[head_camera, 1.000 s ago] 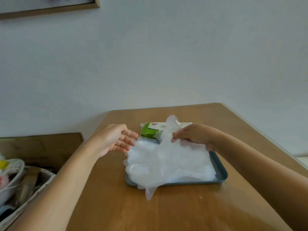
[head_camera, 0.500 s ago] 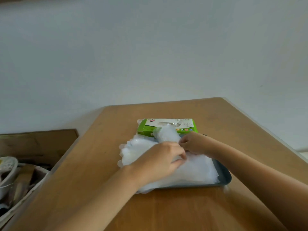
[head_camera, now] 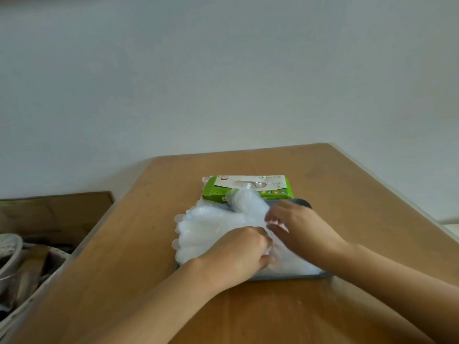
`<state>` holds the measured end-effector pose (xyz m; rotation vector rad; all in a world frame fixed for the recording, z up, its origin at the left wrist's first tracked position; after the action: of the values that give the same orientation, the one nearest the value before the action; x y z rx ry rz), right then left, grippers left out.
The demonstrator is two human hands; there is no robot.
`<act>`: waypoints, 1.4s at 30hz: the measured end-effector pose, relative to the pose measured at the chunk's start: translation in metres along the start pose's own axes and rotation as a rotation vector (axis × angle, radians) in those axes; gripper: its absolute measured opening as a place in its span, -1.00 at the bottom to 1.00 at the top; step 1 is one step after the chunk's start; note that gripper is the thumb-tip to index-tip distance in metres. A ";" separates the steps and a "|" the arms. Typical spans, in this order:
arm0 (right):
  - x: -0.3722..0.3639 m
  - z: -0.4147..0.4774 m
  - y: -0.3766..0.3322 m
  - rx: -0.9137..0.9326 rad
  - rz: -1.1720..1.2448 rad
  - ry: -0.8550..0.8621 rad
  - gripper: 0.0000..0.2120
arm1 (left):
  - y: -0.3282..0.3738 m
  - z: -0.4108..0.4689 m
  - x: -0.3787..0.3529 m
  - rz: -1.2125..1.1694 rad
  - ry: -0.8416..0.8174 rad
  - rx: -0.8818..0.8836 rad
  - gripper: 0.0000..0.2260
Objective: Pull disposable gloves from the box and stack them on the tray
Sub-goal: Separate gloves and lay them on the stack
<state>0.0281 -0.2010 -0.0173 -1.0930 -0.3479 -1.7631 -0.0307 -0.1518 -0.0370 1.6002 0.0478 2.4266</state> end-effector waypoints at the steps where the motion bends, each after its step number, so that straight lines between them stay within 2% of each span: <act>1: -0.007 -0.012 -0.002 0.010 0.006 -0.079 -0.74 | -0.001 -0.001 0.001 -0.003 -0.012 0.020 -0.74; 4: -0.025 -0.038 0.006 0.056 -0.119 -0.374 -0.41 | -0.004 -0.006 -0.002 -0.014 -0.087 0.092 -0.56; 6: -0.027 -0.043 0.013 0.074 -0.193 -0.476 -0.16 | -0.016 -0.011 0.002 0.006 -0.118 0.157 -0.51; 7: -0.026 -0.043 0.015 0.069 -0.200 -0.492 -0.11 | -0.030 -0.015 0.006 0.063 -0.129 0.195 -0.53; 12: -0.024 -0.043 0.016 0.076 -0.220 -0.504 -0.24 | -0.109 -0.034 0.059 0.543 -0.238 0.445 -0.58; 15: -0.023 -0.042 0.014 0.100 -0.235 -0.504 -0.16 | -0.103 -0.025 0.097 0.629 -0.078 0.442 -0.59; 16: -0.023 -0.042 0.013 0.106 -0.237 -0.506 -0.12 | -0.094 -0.020 0.101 0.580 0.019 0.419 -0.64; 18: -0.022 -0.042 0.013 0.109 -0.242 -0.498 -0.10 | -0.070 -0.008 0.097 0.332 0.208 0.390 -0.72; 19: -0.022 -0.041 0.013 0.108 -0.237 -0.495 -0.10 | -0.055 -0.002 0.086 0.188 0.240 0.367 -0.73; 21: -0.024 -0.042 0.014 0.105 -0.239 -0.504 -0.08 | -0.023 0.008 0.050 -0.010 0.157 0.293 -0.72; 24: -0.030 -0.045 0.019 0.100 -0.249 -0.521 0.03 | -0.006 0.006 -0.005 -0.023 -0.113 0.231 -0.56; 27: -0.027 -0.045 0.025 0.085 -0.261 -0.560 -0.10 | -0.030 -0.012 -0.029 0.050 -0.281 0.270 -0.46; 29: -0.024 -0.045 0.031 0.068 -0.260 -0.597 -0.21 | -0.051 -0.025 -0.028 0.045 -0.314 0.349 -0.40; 35: -0.006 -0.037 0.040 -0.009 -0.194 -0.711 -0.34 | -0.088 -0.046 0.017 0.187 -0.410 0.461 -0.21; 38: 0.001 -0.005 0.043 -0.070 -0.080 -0.582 -0.52 | -0.101 -0.037 0.035 0.148 -0.413 0.489 -0.22; 42: -0.003 0.056 0.058 -0.073 0.003 -0.267 -0.78 | -0.114 0.007 0.056 -0.019 -0.138 0.473 -0.50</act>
<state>0.1069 -0.1892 -0.0025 -1.3853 -0.4460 -1.6405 -0.0255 -0.0301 -0.0012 1.9357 0.6530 2.4019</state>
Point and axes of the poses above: each hand's wrist, its own z-axis towards the middle knuckle, its own x-axis out of the back of the hand, y = z × x, the point moved 9 cm from there along z, towards the middle knuckle, and after that the axes turned 15 degrees about y, right-handed, at the moved point
